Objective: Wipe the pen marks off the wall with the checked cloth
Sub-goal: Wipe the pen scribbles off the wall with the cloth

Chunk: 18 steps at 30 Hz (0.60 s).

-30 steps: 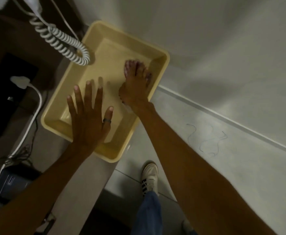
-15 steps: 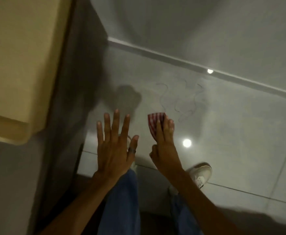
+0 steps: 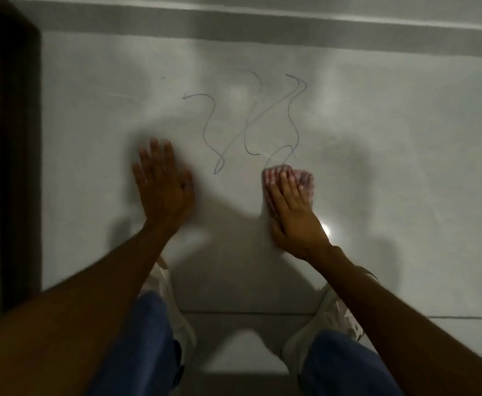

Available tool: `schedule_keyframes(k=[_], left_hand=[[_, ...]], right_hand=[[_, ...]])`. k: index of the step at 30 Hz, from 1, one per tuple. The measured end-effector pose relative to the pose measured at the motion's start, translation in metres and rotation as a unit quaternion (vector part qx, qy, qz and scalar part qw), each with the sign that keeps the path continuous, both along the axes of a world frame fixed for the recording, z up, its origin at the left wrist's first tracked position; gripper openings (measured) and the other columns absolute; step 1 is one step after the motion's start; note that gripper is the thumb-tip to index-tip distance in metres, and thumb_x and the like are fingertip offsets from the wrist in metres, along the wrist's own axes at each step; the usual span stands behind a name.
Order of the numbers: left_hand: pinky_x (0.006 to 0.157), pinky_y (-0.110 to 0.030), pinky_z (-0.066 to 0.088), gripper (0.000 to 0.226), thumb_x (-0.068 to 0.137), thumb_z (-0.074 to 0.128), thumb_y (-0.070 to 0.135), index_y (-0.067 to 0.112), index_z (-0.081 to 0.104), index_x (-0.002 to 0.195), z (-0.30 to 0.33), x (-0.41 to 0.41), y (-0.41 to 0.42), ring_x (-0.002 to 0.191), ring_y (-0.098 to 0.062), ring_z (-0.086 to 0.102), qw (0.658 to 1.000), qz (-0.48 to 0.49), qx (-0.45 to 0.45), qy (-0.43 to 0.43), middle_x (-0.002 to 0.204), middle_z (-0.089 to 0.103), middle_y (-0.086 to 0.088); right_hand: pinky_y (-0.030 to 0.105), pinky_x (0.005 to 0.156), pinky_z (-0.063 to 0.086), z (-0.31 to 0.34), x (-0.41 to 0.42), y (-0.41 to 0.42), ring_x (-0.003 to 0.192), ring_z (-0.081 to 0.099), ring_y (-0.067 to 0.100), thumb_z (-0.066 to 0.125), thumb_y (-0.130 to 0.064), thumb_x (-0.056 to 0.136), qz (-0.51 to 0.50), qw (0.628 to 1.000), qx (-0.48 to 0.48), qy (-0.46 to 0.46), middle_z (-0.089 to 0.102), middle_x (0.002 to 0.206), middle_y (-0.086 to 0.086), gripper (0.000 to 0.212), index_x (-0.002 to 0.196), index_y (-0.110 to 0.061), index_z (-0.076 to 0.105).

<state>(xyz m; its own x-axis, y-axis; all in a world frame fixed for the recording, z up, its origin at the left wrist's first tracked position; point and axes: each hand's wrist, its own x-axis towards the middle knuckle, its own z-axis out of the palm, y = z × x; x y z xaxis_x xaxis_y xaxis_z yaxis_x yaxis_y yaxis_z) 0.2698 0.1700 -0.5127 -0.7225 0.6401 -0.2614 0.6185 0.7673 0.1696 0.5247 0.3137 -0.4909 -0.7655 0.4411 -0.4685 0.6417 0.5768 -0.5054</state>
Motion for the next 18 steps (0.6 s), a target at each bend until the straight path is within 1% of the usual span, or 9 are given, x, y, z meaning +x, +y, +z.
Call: schedule_keyframes(k=[2, 3, 7, 10, 12, 14, 15, 17, 18], left_hand=[[0.136, -0.063, 0.004, 0.07, 0.115, 0.031, 0.044, 0.011, 0.012, 0.174, -0.02, -0.009, 0.011, 0.168, -0.044, 0.003, 1.0, 0.019, 0.012, 0.012, 0.182, 0.006, -0.02], [0.136, -0.062, 0.004, 0.071, 0.114, 0.03, 0.046, 0.013, 0.012, 0.174, -0.027, -0.012, 0.015, 0.168, -0.044, 0.004, 0.999, 0.025, 0.02, 0.023, 0.182, 0.006, -0.02], [0.136, -0.061, 0.009, 0.069, 0.113, 0.029, 0.05, 0.019, 0.018, 0.174, -0.042, -0.013, 0.018, 0.168, -0.04, 0.013, 0.995, 0.035, 0.049, 0.085, 0.181, 0.015, -0.016], [0.136, -0.061, 0.011, 0.069, 0.113, 0.03, 0.051, 0.02, 0.021, 0.173, -0.047, -0.015, 0.016, 0.167, -0.04, 0.016, 0.992, 0.034, 0.065, 0.107, 0.181, 0.019, -0.015], [0.136, -0.062, 0.011, 0.069, 0.112, 0.031, 0.051, 0.02, 0.021, 0.173, -0.048, -0.014, 0.016, 0.167, -0.04, 0.017, 0.991, 0.036, 0.077, 0.107, 0.181, 0.019, -0.014], [0.136, -0.062, 0.012, 0.069, 0.112, 0.032, 0.05, 0.02, 0.022, 0.173, -0.049, -0.013, 0.017, 0.167, -0.04, 0.017, 0.989, 0.038, 0.087, 0.114, 0.181, 0.02, -0.014], [0.136, -0.062, 0.012, 0.069, 0.111, 0.032, 0.05, 0.02, 0.022, 0.173, -0.049, -0.013, 0.017, 0.167, -0.04, 0.017, 0.988, 0.04, 0.091, 0.115, 0.181, 0.02, -0.015], [0.135, -0.063, 0.012, 0.07, 0.111, 0.033, 0.049, 0.019, 0.022, 0.173, -0.05, -0.014, 0.016, 0.167, -0.04, 0.017, 0.989, 0.04, 0.094, 0.109, 0.181, 0.02, -0.015], [0.135, -0.063, 0.012, 0.07, 0.11, 0.034, 0.049, 0.019, 0.022, 0.173, -0.05, -0.014, 0.017, 0.167, -0.041, 0.017, 0.989, 0.04, 0.093, 0.108, 0.18, 0.02, -0.015]], right_hand=[[0.045, 0.137, -0.014, -0.014, -0.005, 0.002, 0.168, -0.017, 0.025, 0.036, -0.046, 0.11, 0.012, 1.0, 0.023, 0.008, -0.012, 0.181, 0.008, 0.076, 0.171, -0.018, 0.001], [0.042, 0.138, -0.012, -0.019, -0.009, 0.008, 0.168, -0.014, 0.023, 0.032, -0.049, 0.11, 0.009, 0.999, 0.043, 0.023, -0.007, 0.181, 0.006, 0.073, 0.171, -0.02, 0.005], [0.051, 0.139, 0.004, -0.036, -0.027, 0.053, 0.169, 0.003, 0.028, 0.029, -0.042, 0.112, -0.036, 0.987, 0.148, 0.06, 0.011, 0.181, 0.008, 0.063, 0.17, -0.02, 0.019], [0.052, 0.138, -0.001, -0.041, -0.05, 0.053, 0.169, -0.001, 0.027, 0.021, -0.047, 0.111, -0.08, 0.978, 0.193, 0.018, 0.006, 0.182, 0.008, 0.066, 0.171, -0.021, 0.011], [0.056, 0.138, 0.001, -0.043, -0.053, 0.041, 0.169, -0.002, 0.028, 0.017, -0.051, 0.11, 0.031, 0.976, 0.213, 0.036, 0.006, 0.182, 0.01, 0.069, 0.171, -0.02, 0.01], [0.059, 0.136, 0.012, -0.046, -0.043, 0.053, 0.169, 0.004, 0.028, 0.019, -0.049, 0.11, 0.115, 0.966, 0.218, 0.073, 0.011, 0.181, 0.009, 0.067, 0.171, -0.02, 0.015], [0.059, 0.136, 0.014, -0.047, -0.04, 0.06, 0.169, 0.006, 0.027, 0.021, -0.048, 0.11, 0.091, 0.967, 0.229, 0.07, 0.012, 0.181, 0.008, 0.066, 0.171, -0.021, 0.016], [0.057, 0.137, 0.01, -0.044, -0.045, 0.061, 0.17, 0.003, 0.027, 0.023, -0.047, 0.11, -0.056, 0.968, 0.242, 0.014, 0.009, 0.182, 0.009, 0.067, 0.171, -0.022, 0.011], [0.057, 0.137, 0.008, -0.043, -0.053, 0.054, 0.17, 0.002, 0.028, 0.022, -0.049, 0.11, -0.079, 0.967, 0.241, 0.0, 0.007, 0.182, 0.01, 0.069, 0.171, -0.021, 0.009]])
